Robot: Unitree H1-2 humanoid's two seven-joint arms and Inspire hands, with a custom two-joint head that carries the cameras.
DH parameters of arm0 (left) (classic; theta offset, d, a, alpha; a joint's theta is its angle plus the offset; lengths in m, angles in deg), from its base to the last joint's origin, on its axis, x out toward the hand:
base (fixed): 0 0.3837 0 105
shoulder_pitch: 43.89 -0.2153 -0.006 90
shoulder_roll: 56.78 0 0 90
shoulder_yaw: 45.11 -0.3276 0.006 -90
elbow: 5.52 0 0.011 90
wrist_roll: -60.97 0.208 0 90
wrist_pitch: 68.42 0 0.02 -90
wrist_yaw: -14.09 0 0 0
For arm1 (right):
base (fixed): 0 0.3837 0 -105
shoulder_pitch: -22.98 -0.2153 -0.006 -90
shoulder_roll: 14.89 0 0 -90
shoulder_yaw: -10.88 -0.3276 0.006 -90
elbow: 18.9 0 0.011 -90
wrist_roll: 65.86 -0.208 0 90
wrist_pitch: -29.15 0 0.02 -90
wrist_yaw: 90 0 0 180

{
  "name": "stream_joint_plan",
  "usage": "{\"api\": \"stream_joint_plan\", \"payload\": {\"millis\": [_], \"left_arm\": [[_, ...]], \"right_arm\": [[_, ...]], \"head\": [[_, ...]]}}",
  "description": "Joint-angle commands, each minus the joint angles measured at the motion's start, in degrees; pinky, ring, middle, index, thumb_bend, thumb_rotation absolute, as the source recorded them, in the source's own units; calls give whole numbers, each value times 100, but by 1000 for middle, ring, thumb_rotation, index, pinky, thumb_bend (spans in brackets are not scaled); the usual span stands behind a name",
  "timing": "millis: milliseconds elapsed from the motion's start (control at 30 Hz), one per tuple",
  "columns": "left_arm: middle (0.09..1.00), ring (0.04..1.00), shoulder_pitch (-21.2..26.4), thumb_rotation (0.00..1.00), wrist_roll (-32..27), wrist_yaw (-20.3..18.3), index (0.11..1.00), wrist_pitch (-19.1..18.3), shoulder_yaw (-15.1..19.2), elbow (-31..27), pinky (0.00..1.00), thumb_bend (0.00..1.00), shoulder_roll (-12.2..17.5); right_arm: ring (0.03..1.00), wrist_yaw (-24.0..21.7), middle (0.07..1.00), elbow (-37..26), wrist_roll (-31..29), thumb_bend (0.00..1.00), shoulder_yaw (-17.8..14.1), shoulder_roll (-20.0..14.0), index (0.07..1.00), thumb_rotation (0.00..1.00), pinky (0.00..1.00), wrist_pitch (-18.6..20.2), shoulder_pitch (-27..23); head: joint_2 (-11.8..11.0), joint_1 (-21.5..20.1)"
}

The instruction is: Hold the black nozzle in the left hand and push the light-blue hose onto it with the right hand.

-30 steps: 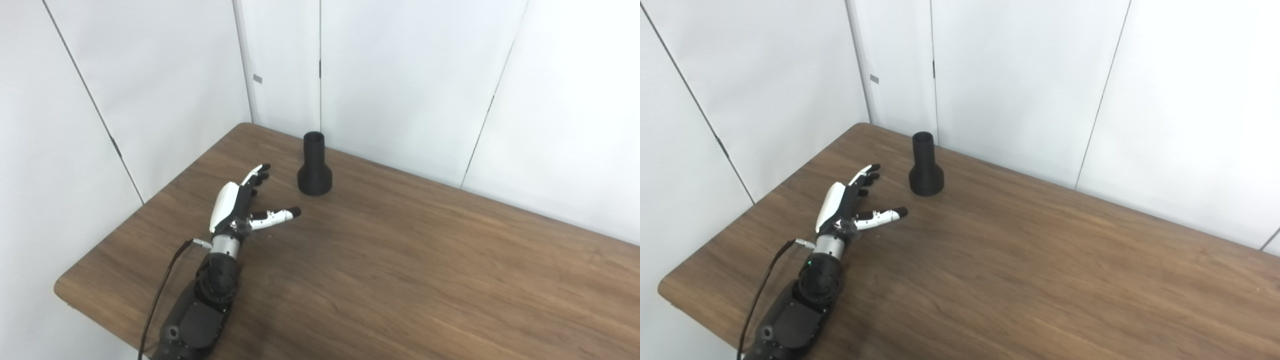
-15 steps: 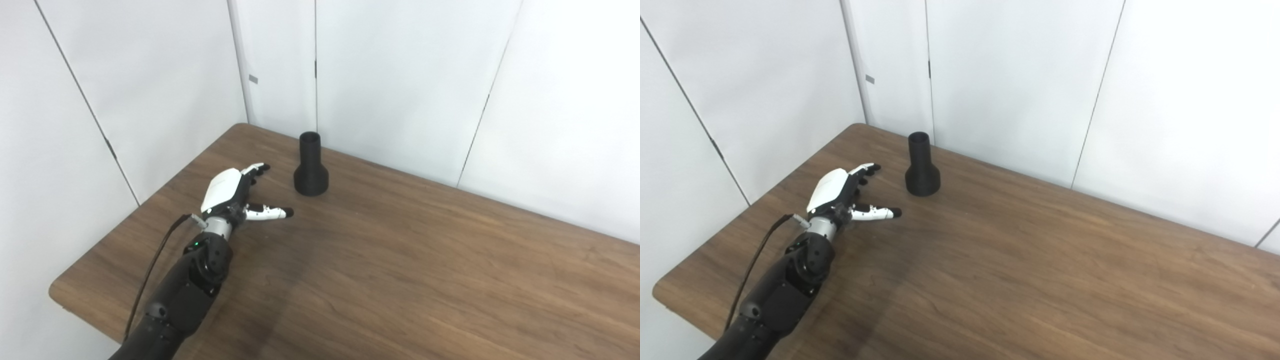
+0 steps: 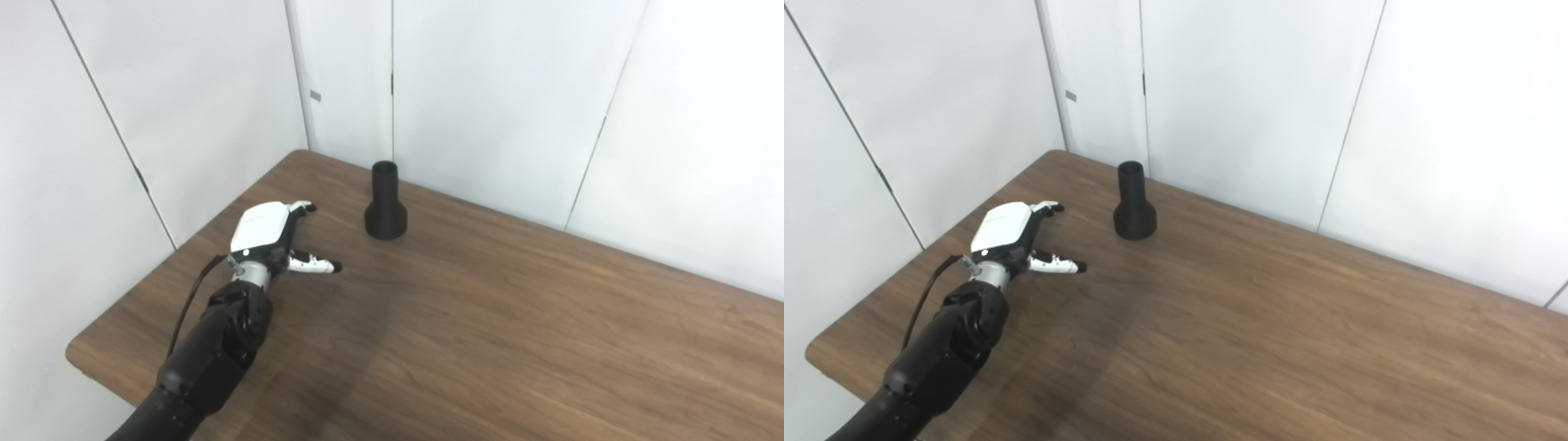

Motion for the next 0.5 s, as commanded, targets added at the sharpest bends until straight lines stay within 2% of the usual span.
{"api": "stream_joint_plan", "payload": {"millis": [0, 100, 167, 267, 367, 467], "left_arm": [[805, 759, 207, 448, 263, 3, 828, -137, 5, -250, 656, 1000, 236], [823, 780, 185, 427, 392, -90, 836, -157, -23, -314, 675, 1000, 349], [840, 801, 172, 450, 538, -173, 833, -169, -84, -310, 697, 1000, 460], [808, 775, 196, 479, 558, -351, 810, -235, -113, -259, 689, 1000, 528], [786, 757, 257, 517, 463, -587, 800, -308, -105, -158, 676, 1000, 520], [782, 755, 314, 501, 396, -688, 775, -309, -130, -25, 662, 1000, 472]], "right_arm": [[571, 0, 618, 15, 23, 477, 76, 68, 495, 161, 486, 29, 100], [566, 4, 615, 51, 10, 479, 81, 70, 493, 158, 478, 21, 79], [563, -4, 614, 44, -15, 480, 87, 73, 493, 157, 475, 71, 76], [560, 12, 613, 43, 29, 480, 103, 67, 493, 158, 467, 51, 72], [555, 21, 609, 48, 23, 481, 112, 68, 493, 160, 461, 46, 66], [550, 14, 605, 2, -2, 481, 124, 78, 492, 158, 448, 70, 74]], "head": [[3, 4], [-9, 8], [-24, 6], [-35, -5], [-35, -5], [-22, -25]]}}
